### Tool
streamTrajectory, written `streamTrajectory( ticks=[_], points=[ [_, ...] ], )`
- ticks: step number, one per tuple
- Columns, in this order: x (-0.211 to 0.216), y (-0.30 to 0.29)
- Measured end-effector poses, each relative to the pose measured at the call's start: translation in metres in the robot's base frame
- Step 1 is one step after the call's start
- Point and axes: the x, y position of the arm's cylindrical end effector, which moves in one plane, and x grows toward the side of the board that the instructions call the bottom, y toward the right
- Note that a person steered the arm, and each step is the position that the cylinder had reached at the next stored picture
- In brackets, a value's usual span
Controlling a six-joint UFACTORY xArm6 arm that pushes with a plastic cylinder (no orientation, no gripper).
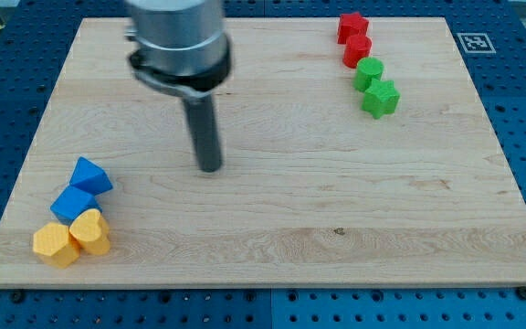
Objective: Push the green star diagonally bottom left to the green circle
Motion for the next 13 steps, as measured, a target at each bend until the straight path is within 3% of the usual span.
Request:
streamTrajectory(
  ticks=[2, 4, 5, 6, 7, 8, 13],
  points=[
    [0.0, 0.129],
    [0.0, 0.148],
    [-0.001, 0.203],
    [-0.027, 0.258],
    [-0.084, 0.271],
    [-0.099, 0.271],
    [-0.104, 0.14]
  ],
)
